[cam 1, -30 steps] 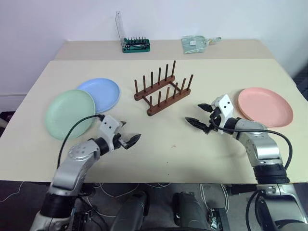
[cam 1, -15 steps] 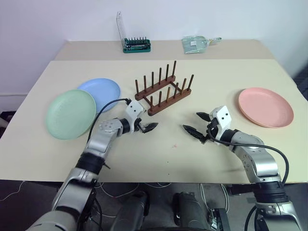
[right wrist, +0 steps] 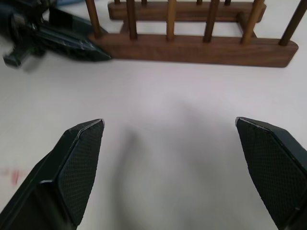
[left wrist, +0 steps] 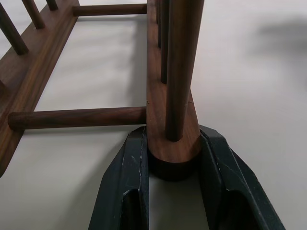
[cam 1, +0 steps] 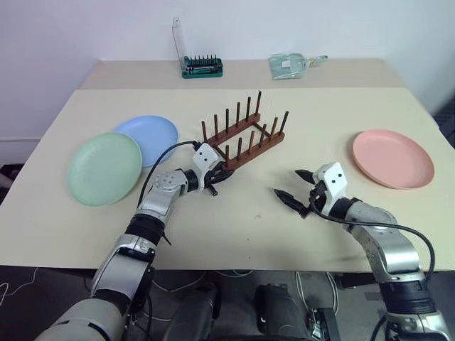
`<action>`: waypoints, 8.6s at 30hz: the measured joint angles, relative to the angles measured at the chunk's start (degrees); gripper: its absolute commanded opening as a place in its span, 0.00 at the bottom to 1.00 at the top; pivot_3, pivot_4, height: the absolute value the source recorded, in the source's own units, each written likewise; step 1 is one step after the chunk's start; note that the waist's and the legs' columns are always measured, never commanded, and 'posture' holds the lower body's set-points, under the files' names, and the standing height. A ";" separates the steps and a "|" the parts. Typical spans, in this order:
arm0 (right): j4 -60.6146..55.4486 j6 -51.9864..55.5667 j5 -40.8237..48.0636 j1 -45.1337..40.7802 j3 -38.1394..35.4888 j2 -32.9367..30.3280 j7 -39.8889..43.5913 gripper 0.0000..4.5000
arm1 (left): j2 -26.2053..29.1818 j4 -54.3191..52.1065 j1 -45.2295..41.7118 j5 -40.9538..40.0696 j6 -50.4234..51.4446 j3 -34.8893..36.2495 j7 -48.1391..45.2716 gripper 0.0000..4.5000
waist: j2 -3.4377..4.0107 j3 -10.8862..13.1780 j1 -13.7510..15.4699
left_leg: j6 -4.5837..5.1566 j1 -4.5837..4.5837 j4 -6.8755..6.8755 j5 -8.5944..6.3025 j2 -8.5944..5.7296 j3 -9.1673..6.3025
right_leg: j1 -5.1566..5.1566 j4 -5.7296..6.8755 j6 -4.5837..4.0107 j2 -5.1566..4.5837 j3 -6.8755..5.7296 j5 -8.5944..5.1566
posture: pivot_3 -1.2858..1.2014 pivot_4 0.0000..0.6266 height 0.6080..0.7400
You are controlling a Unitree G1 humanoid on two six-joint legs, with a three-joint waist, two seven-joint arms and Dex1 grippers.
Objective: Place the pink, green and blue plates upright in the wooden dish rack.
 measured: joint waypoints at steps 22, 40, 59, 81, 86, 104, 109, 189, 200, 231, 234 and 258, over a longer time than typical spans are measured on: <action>-5.13 3.41 3.19 9.75 -9.65 -11.65 5.42 1.00 | -4.01 14.11 -8.20 3.25 -13.58 -4.71 -19.27 0.17 | -0.07 0.04 0.16 | 0.16 -0.03 0.14 -0.08 -0.03 0.08 | 0.18 -0.20 0.16 -0.14 -0.05 0.03 | 0.52 0.24 1.00; -7.44 5.80 1.31 10.98 -7.10 -11.89 4.07 0.38 | 3.37 -11.11 6.14 1.28 1.88 -2.37 -17.82 0.28 | 0.04 -0.03 -1.48 | 0.24 0.05 0.17 -0.14 0.07 0.07 | 0.26 -0.30 0.22 0.07 0.06 0.10 | 0.52 0.24 1.00; 14.55 -3.59 -15.97 -8.20 4.88 -7.13 -5.31 0.18 | -9.17 -16.89 4.75 11.24 17.05 -10.85 16.20 0.17 | 0.01 -0.47 -0.31 | 0.19 0.35 0.72 -0.33 0.09 0.03 | 1.07 -0.71 0.63 0.20 0.04 0.25 | 0.52 0.24 1.00; 1.58 4.02 0.75 -9.05 -0.22 -9.76 10.72 0.91 | -2.96 -39.35 16.18 -5.28 20.81 3.48 13.05 0.69 | 0.30 -0.56 -1.10 | 0.40 -0.12 0.68 -0.39 0.11 0.01 | 0.53 -0.73 0.47 0.26 0.18 0.37 | 0.52 0.24 1.00; -3.43 5.81 2.79 -11.65 6.48 -9.15 15.93 1.00 | 2.08 -51.36 15.91 -9.98 31.74 20.76 23.56 0.92 | 0.30 -0.53 -1.70 | 0.26 -0.02 0.57 -0.48 0.20 0.06 | 0.53 -0.76 0.69 0.31 0.20 0.22 | 0.52 0.24 1.00; 9.08 -2.96 -1.91 -21.97 17.90 1.44 19.48 1.00 | -6.72 -65.65 26.37 -18.06 66.08 65.21 51.10 0.92 | -0.10 -0.41 0.99 | 0.05 0.00 0.73 -0.62 0.37 0.12 | 0.59 -0.81 0.36 0.58 0.28 0.42 | 0.52 0.24 1.00; 8.56 -4.44 -2.88 -20.52 17.94 1.73 19.11 1.00 | -8.19 -63.34 22.93 -20.98 66.45 65.50 52.52 0.92 | -0.11 -0.41 1.39 | 0.00 -0.01 0.69 -0.65 0.39 0.13 | 0.55 -0.82 0.35 0.60 0.28 0.42 | 0.52 0.24 1.00; 26.60 33.59 35.87 -43.02 -25.84 -5.10 -0.12 0.00 | 13.75 -61.31 33.28 -26.84 29.12 14.73 7.81 0.93 | 0.38 -0.03 -0.06 | 0.60 -0.08 0.31 -0.80 0.98 1.94 | -0.12 -0.96 0.11 0.62 1.49 0.53 | 0.52 0.24 1.00; 26.60 35.84 39.91 -41.22 -27.22 -3.97 -4.98 0.00 | 13.72 -61.30 31.69 -26.85 29.18 13.20 7.72 0.93 | 0.38 -0.04 -0.15 | 0.60 -0.08 0.32 -0.79 0.98 1.95 | -0.12 -0.95 0.11 0.63 1.48 0.53 | 0.52 0.24 1.00; 16.83 5.35 16.71 -42.27 -11.83 -12.35 2.78 0.89 | 11.11 -58.46 30.19 -24.89 27.70 17.94 15.62 0.97 | 0.45 0.00 -0.57 | 0.59 -0.07 0.32 -0.79 1.02 1.99 | -0.18 -0.91 0.16 0.67 1.47 0.55 | 0.52 0.24 1.00; 6.34 7.13 16.84 -40.45 -3.97 -13.85 10.44 0.89 | 8.45 -58.84 30.67 -26.90 27.72 26.19 22.83 0.97 | 0.38 -0.03 -0.78 | 0.57 -0.07 0.29 -0.80 1.10 1.96 | -0.20 -0.91 0.18 0.71 1.47 0.54 | 0.52 0.24 1.00; 7.22 1.99 2.12 -30.74 17.92 2.03 15.21 0.89 | -2.40 -59.15 36.01 -41.51 49.74 59.03 63.91 0.97 | -0.18 -0.03 0.10 | 0.37 -0.07 0.67 -0.90 1.02 1.89 | -0.07 -0.82 0.16 0.90 1.43 0.61 | 0.52 0.24 1.00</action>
